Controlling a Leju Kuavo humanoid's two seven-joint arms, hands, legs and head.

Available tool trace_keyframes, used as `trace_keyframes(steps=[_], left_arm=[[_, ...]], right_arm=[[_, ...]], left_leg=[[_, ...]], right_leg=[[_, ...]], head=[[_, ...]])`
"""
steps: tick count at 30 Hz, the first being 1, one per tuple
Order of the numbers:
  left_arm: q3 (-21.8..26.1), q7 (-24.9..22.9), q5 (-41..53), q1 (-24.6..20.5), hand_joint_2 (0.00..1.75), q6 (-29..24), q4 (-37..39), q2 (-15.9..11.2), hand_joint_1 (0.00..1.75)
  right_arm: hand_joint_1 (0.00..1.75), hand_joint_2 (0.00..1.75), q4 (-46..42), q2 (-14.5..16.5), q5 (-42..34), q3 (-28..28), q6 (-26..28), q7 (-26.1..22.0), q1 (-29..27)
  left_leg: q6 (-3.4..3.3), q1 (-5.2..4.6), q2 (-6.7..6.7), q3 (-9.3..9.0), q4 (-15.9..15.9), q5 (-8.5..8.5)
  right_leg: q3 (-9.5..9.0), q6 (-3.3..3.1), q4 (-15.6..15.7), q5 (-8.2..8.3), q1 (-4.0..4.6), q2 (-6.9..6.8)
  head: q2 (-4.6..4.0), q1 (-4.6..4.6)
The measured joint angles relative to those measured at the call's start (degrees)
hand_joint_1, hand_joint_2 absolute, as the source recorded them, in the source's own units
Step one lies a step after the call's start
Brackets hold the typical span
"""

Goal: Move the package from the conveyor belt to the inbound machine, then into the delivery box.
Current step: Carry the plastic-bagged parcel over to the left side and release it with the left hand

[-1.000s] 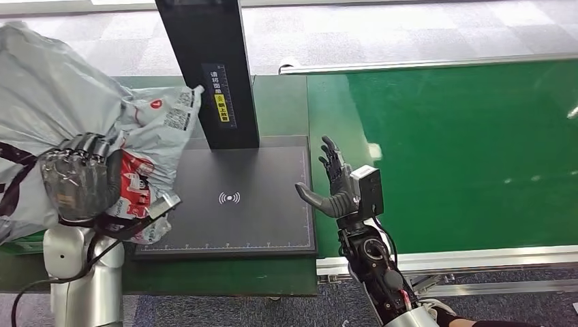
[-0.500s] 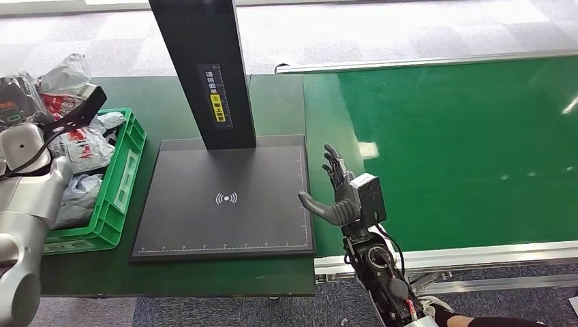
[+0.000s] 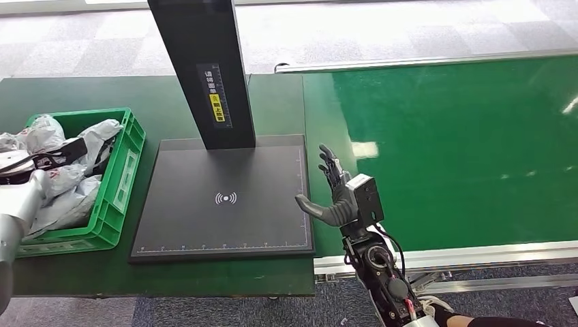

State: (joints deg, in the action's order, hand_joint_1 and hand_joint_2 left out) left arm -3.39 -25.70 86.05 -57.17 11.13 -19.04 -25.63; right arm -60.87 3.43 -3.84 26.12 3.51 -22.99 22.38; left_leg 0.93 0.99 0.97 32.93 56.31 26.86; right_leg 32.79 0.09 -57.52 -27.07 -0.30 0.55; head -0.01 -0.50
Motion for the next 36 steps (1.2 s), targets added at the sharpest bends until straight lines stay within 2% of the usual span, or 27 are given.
trace_keyframes(steps=[3, 9, 10, 13, 14, 17, 22, 24, 33, 36], left_arm=[[2.44, 3.60, -2.94, 0.65, 1.75, 2.85, 0.86, -0.14, 1.75], [5.41, 13.65, -5.39, 1.54, 1.75, -0.23, 1.16, 1.33, 1.75], [5.68, 14.43, -5.57, 1.62, 1.75, -0.45, 1.16, 1.59, 1.38], [6.25, 17.05, -6.00, 1.96, 1.75, -2.08, 1.16, 2.40, 0.07], [6.32, 18.16, -6.14, 2.16, 1.75, -3.58, 1.11, 2.80, 0.00], [6.57, 21.34, -8.21, 3.24, 1.75, -12.54, 0.51, 4.60, 0.00], [8.47, 30.19, -17.04, 6.80, 1.75, -38.13, -2.60, 7.85, 0.00], [9.13, 32.72, -19.01, 7.84, 1.75, -44.27, -3.76, 8.63, 0.00], [10.26, 34.23, -19.41, 10.72, 1.75, -47.52, -6.85, 10.05, 0.00], [12.03, 37.97, -16.82, 13.80, 1.75, -49.04, -12.74, 10.94, 0.00]], right_arm=[[0.00, 1.75, -0.05, -0.02, 0.25, -0.50, -0.37, 0.04, 0.09], [0.00, 1.75, -1.43, -0.47, 0.40, -1.45, -0.45, 0.41, -0.05], [0.00, 1.75, -1.63, -0.55, 0.43, -1.53, -0.45, 0.45, -0.06], [0.00, 1.75, -2.03, -0.67, 0.64, -1.67, -0.45, 0.72, -0.12], [0.00, 1.75, -2.16, -0.68, 0.78, -1.75, -0.45, 0.85, -0.19], [0.00, 1.75, -2.61, -0.72, 1.29, -1.96, -0.45, 1.25, -0.38], [0.00, 1.75, -3.03, -0.66, 1.52, -1.90, -0.43, 1.95, -0.35], [0.00, 1.75, -3.04, -0.62, 1.52, -1.88, -0.34, 2.03, -0.32], [0.00, 1.75, -3.04, -0.48, 1.49, -1.82, -0.24, 2.03, -0.24], [0.00, 1.75, -2.94, -0.26, 1.35, -1.53, 0.09, 1.93, -0.09]], left_leg=[[0.00, -0.01, -0.05, -0.02, 0.00, 0.00], [0.00, -0.01, -0.26, -0.04, 0.00, 0.00], [0.00, -0.02, -0.29, -0.04, 0.00, -0.01], [0.00, -0.04, -0.31, -0.07, 0.00, -0.02], [0.00, -0.05, -0.33, -0.08, 0.00, -0.02], [-0.02, -0.05, -0.53, -0.08, 0.01, -0.04], [-0.02, -0.05, -0.55, -0.04, 0.01, -0.04], [-0.02, -0.05, -0.55, -0.04, 0.01, -0.04], [-0.02, -0.02, -0.55, -0.01, 0.01, -0.04], [-0.02, -0.03, -0.54, 0.00, 0.01, -0.03]], right_leg=[[0.01, 0.00, 0.00, 0.00, -0.01, -0.02], [-0.03, 0.01, 0.00, -0.01, -0.03, -0.12], [-0.05, 0.01, 0.00, -0.01, -0.03, -0.15], [-0.08, 0.01, 0.00, -0.01, -0.05, -0.18], [-0.10, 0.01, 0.01, -0.01, -0.06, -0.23], [-0.16, 0.01, 0.01, -0.02, -0.06, -0.46], [-0.17, 0.02, 0.01, -0.02, -0.06, -0.50], [-0.15, 0.02, 0.01, -0.02, -0.06, -0.50], [-0.12, 0.02, 0.00, -0.02, -0.02, -0.50], [-0.10, 0.02, 0.01, -0.02, -0.04, -0.49]], head=[[0.00, 0.01], [0.01, 0.01], [0.00, 0.00], [0.01, 0.01], [0.01, 0.01], [0.00, -0.01], [-0.01, -0.01], [0.01, 0.00], [0.00, -0.01], [0.01, 0.00]])
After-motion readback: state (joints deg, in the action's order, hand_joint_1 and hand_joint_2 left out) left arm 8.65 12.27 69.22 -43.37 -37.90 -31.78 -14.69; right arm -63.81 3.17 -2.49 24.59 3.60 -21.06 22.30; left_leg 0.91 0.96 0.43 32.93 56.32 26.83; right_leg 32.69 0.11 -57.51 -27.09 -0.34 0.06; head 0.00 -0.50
